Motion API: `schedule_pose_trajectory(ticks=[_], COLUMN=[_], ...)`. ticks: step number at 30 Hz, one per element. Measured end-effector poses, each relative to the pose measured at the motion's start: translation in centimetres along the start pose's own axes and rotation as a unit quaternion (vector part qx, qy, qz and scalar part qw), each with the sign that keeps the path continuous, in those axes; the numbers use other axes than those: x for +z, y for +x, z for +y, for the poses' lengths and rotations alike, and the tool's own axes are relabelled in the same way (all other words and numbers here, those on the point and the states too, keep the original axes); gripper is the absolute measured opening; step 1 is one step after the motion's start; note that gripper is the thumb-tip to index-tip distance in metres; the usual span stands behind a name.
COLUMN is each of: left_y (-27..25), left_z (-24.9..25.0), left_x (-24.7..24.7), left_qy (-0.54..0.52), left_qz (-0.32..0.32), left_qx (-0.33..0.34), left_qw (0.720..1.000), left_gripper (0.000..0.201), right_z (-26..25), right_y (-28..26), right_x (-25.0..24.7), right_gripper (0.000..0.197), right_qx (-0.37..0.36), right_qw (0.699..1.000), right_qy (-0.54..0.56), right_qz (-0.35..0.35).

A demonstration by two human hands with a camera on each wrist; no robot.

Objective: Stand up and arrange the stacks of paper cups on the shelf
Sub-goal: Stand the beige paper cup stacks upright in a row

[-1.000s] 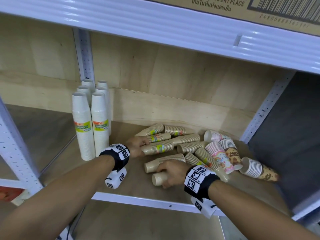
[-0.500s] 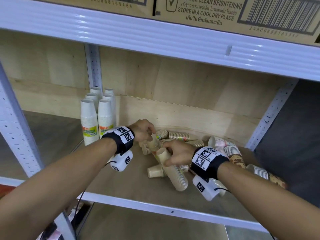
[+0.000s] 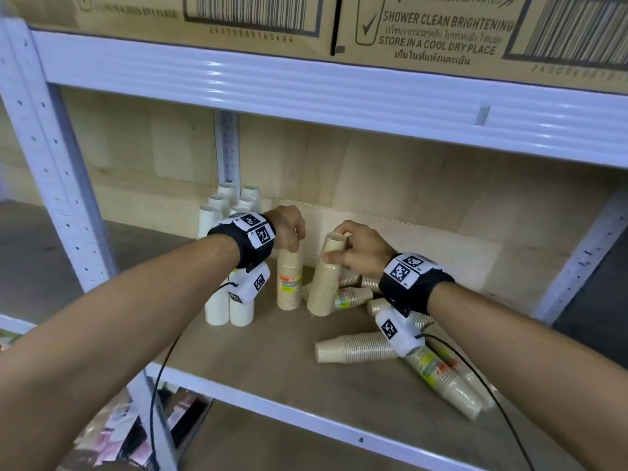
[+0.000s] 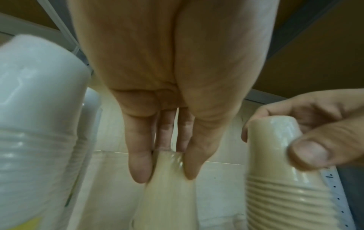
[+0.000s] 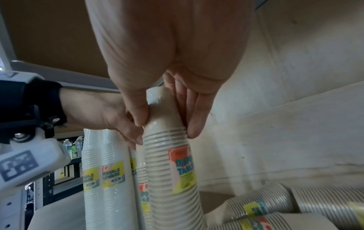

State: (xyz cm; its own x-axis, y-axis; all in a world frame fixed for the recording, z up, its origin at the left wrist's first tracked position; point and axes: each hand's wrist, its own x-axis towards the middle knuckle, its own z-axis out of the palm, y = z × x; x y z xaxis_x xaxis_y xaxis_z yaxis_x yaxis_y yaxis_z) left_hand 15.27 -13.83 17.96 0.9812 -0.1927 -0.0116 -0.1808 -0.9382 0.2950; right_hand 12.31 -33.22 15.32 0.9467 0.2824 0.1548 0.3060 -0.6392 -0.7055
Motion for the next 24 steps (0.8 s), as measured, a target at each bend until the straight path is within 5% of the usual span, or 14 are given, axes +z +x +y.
schedule_pose_trajectory(ticks=[10,24], left_y=[2.3,6.5], left_z=[-0.6,-1.9], left_x=[-0.1,5.2], left_qy=[0.037,0.037], left_qz=[0.09,0.091], left_qx=[-0.081,-0.132], left_qw=[0.992,0.986], left_gripper=[0.032,0.029], right_z=[-0.3,2.5], right_y=[5.5,11.3], right_x=[2.2,5.1], right_gripper=[0.038,0.042], right_qx=[-0.009,-0.001], right_qw=[0.999,0.999], right_qy=[-0.035,-0.032], right_qz=[0.028,0.003])
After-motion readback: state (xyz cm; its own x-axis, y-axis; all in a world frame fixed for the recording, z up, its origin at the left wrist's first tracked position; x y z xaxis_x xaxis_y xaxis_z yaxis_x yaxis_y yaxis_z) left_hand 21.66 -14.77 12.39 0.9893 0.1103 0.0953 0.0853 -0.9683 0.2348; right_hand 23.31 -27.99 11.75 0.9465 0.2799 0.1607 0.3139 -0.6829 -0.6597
